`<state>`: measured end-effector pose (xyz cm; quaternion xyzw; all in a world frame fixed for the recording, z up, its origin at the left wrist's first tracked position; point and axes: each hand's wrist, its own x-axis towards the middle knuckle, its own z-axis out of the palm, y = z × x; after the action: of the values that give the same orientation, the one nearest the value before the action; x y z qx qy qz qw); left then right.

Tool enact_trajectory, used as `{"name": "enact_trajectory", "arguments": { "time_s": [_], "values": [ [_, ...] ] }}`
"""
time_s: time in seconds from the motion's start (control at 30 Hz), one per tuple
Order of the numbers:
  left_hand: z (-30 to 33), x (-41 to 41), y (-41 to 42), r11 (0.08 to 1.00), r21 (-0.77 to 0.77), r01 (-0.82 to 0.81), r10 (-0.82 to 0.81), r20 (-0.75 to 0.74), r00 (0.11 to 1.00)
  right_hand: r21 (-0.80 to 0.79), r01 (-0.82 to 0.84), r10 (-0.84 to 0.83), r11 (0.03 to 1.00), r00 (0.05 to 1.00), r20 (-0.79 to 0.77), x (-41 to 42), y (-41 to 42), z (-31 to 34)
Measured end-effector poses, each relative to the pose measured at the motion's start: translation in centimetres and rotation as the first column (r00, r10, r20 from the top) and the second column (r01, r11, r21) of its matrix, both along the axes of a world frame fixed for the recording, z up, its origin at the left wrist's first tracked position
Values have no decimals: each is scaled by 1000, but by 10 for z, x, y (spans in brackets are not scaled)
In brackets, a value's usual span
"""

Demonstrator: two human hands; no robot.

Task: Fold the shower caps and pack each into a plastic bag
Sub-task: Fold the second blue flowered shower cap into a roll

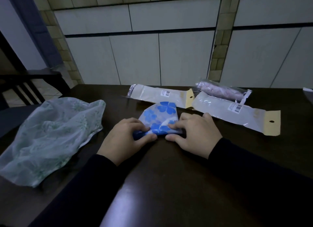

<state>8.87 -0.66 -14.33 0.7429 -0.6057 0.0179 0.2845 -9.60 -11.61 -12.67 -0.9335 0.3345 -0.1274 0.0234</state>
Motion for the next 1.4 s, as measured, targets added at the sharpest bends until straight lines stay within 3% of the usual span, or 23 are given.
{"name": "enact_trajectory", "arguments": {
  "time_s": [0.3, 0.57, 0.73, 0.83, 0.97, 1.17, 1.4],
  "values": [
    [1, 0, 2, 1000, -20, -12, 12, 40, 999, 50, -3, 0, 999, 999, 51, -4, -10, -1],
    [9, 2, -8, 995, 58, -87, 91, -73, 993, 106, 86, -86, 991, 996, 3, 1, -25, 1],
    [16, 0, -19, 985, 128, -113, 128, -121, 984, 22, 141, -142, 990, 990, 19, 4, -19, 1],
    [12, -2, -20, 981, 135, -141, 147, -36, 989, -52, 149, -146, 988, 988, 51, 5, -16, -1],
    [7, -6, -17, 987, -74, -145, 158, 217, 963, -101, 84, -59, 991, 973, 225, 6, -14, -7],
    [4, -7, -17, 995, 15, -102, 100, 111, 989, -111, 2, 4, 994, 998, 58, 6, -12, -7],
    [8, -9, -16, 975, 144, -167, 132, 224, 966, -7, 22, -21, 1000, 999, 32, 4, -16, -3]
  ]
}}
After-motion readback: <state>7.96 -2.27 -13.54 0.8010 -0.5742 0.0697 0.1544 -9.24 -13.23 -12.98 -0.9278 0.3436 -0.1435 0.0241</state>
